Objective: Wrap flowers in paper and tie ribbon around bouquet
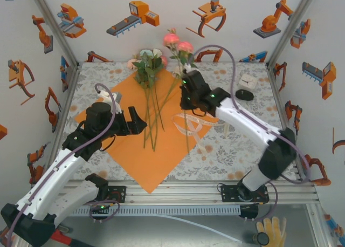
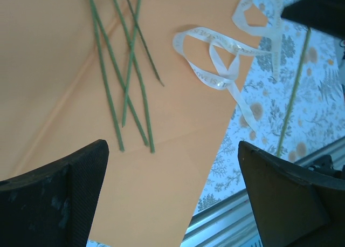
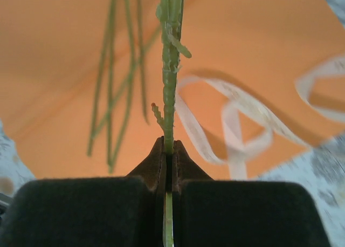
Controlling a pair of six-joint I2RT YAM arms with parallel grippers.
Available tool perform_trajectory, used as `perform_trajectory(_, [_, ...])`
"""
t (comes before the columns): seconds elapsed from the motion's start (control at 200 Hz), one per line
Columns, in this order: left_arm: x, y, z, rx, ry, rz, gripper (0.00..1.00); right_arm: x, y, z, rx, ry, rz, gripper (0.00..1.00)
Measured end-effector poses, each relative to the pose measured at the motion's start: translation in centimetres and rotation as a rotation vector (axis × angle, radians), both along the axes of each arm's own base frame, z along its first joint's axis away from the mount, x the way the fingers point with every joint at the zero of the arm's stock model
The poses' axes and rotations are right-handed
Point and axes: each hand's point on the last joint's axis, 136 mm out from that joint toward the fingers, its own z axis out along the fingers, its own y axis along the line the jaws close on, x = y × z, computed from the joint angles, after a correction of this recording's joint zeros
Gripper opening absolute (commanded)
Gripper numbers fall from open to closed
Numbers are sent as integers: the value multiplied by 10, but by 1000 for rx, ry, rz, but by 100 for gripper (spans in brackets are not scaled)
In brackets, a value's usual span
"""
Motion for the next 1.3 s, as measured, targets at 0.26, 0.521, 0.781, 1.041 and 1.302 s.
perform_trajectory(0.26, [-1,14,-3,34,20,67,97,109,98,-60,21,-25,-3,0])
perform_trajectory(0.521, [-2,18,-4,45,32,85,97,134,130,-159,-20,83,11,19])
perform_trajectory(0.781, [-2,18,-4,40,35,90,97,122,127,-168,-8,142,10,38])
perform_trajectory(1.041, [-2,18,-4,32,39,95,97,98,105,-132,-31,129,34,48])
perform_trajectory(1.302, [-2,18,-4,26,43,98,97,61,59,-67,-58,32,35,49])
